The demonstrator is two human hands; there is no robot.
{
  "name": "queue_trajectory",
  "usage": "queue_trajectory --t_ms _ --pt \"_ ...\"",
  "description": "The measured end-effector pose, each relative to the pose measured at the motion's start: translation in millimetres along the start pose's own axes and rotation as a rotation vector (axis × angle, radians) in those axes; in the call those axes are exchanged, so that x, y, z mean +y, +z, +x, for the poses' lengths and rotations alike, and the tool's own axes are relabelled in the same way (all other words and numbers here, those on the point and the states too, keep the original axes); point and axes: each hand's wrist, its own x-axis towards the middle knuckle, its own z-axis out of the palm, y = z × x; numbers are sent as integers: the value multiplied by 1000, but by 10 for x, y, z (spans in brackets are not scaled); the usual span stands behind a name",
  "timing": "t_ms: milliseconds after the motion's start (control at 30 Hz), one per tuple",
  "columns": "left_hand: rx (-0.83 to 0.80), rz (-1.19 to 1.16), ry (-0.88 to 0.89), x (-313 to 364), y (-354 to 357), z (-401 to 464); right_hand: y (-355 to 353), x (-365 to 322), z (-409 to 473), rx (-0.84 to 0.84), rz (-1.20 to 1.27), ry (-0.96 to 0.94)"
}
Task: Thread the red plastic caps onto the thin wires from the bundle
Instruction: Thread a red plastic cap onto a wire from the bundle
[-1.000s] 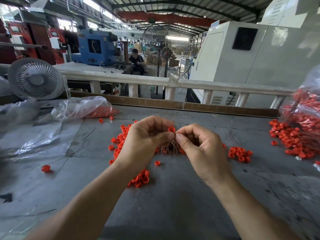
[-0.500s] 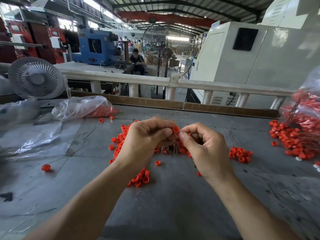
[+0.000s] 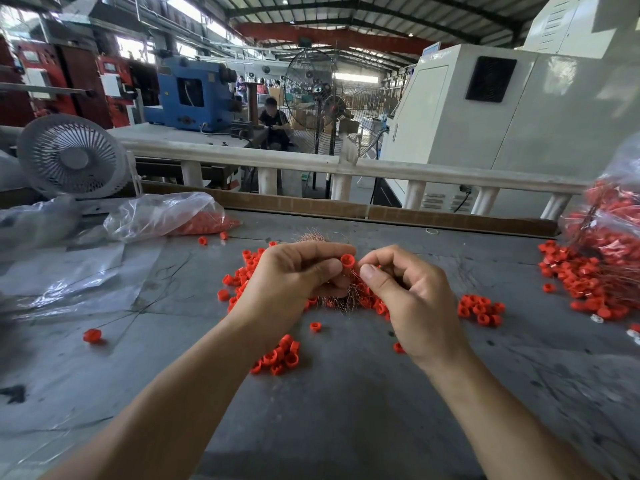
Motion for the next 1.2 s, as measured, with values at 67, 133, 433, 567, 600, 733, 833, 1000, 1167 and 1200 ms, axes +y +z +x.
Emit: queue_trajectory --t_ms 67,133,433,567,600,733,833,1000,1167,1200 --pt "-3 -20 -1 0 1 4 -10 12 4 -22 14 18" --pt "-1 -57 4 7 7 3 -12 14 2 -38 51 53" --pt "-20 -169 17 31 10 -6 16 -23 -1 -69 240 196" --pt "-80 -244 -11 46 13 -20 31 10 0 -79 261 236" --pt "-88 -255 -21 52 13 -21 29 21 0 -82 257 238" --pt "-94 -260 -40 71 1 -18 54 61 -10 -98 203 211" --pt "-38 -266 -25 88 -31 0 64 143 -1 30 -22 152" --pt "79 -301 2 79 -87 43 4 185 0 -89 -317 79" --pt "85 -272 7 47 -91 47 214 211 -65 -410 -592 89" --pt "78 -264 8 43 -89 47 253 222 -68 -417 -655 85"
